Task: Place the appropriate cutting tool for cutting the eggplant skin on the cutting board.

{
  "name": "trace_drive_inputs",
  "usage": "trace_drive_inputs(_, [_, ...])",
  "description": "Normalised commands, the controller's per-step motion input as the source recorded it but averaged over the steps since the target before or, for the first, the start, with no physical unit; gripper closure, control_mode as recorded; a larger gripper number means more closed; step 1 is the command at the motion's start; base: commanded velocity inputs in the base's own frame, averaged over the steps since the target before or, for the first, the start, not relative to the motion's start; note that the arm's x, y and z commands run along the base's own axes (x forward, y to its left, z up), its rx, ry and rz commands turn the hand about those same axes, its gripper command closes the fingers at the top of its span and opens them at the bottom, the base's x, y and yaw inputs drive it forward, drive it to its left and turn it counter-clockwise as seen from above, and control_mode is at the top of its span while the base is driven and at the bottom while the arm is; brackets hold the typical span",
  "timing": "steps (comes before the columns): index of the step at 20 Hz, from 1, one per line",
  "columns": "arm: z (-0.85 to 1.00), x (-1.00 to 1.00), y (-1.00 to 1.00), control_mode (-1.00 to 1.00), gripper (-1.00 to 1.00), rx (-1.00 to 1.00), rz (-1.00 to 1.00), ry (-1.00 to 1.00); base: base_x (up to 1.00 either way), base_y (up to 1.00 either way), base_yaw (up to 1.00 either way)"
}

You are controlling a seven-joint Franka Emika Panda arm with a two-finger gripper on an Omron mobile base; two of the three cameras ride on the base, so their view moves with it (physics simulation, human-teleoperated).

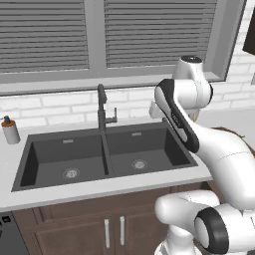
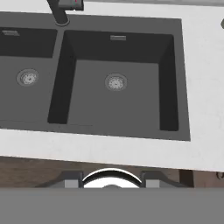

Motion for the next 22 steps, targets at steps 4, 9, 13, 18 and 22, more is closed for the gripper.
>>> trace_drive_inputs(4, [0.0, -0.27, -0.17, -1.0, -1.0, 0.03, -0.05, -0.08, 0.0, 0.0, 0.0])
trace_drive_inputs(9, [-0.08, -0.45, -0.83, -1.0, -1.0, 0.12, -0.18, -0.05, 0.0, 0.0, 0.0])
trace_drive_inputs(13, [-0.11, -0.48, -1.0, -1.0, -1.0, 0.24, -0.24, 0.04, 0.0, 0.0, 0.0])
trace_drive_inputs(18, [-0.19, -0.29, -1.0, -1.0, -1.0, 0.22, -0.24, 0.09, 0.0, 0.0, 0.0])
trace_drive_inputs(22, [-0.5, -0.33, -1.0, -1.0, -1.0, 0.22, -0.16, 0.01, 0.0, 0.0, 0.0])
